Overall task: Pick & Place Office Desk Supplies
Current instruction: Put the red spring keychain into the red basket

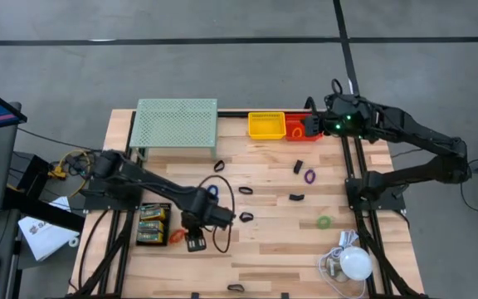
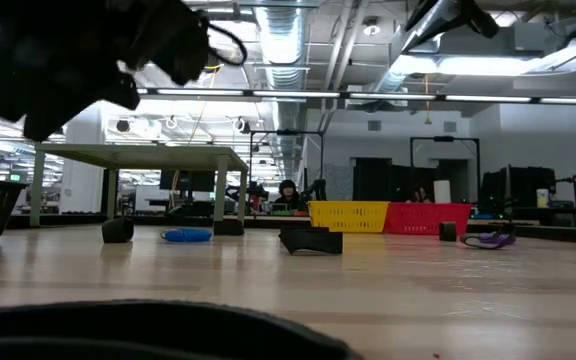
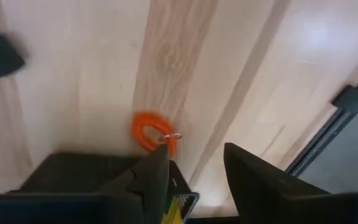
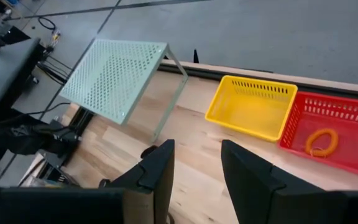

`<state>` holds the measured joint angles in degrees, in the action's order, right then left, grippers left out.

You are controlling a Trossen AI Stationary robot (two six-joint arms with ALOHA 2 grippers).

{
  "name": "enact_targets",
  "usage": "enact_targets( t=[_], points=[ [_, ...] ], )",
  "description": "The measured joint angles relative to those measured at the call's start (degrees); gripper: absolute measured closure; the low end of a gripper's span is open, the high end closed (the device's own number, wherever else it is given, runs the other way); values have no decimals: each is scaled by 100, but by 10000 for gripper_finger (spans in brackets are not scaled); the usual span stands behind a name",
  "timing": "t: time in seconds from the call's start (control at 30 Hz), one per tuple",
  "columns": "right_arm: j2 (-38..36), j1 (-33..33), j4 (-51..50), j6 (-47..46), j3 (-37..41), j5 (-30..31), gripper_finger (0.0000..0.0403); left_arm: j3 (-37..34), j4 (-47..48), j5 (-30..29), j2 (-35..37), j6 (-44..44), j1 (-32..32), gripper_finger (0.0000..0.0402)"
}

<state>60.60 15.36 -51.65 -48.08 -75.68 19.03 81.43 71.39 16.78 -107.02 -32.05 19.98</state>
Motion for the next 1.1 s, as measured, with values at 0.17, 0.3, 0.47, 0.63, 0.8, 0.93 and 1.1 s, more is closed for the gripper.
enact_targets(
  t=[0.17,0.3,0.47,0.63,0.8,0.93,1.1],
  points=[
    [0,-189,-38,-63,0,59,273,0,14,30,-270,-608,27,235],
    [0,-294,-20,-61,0,59,273,-16,11,80,-429,-676,55,233],
    [0,-362,-20,-63,0,60,273,-314,-33,170,-523,-681,134,233],
    [0,-416,-18,-61,0,60,273,-780,-102,415,-523,-554,135,233],
    [0,-414,-18,-60,0,60,273,-982,-369,475,-523,-424,174,233],
    [0,-416,-16,-58,0,60,273,-1095,-650,611,-523,-425,180,237],
    [0,-414,-16,-55,0,60,273,-1208,-951,609,-523,-579,179,248]
  ],
)
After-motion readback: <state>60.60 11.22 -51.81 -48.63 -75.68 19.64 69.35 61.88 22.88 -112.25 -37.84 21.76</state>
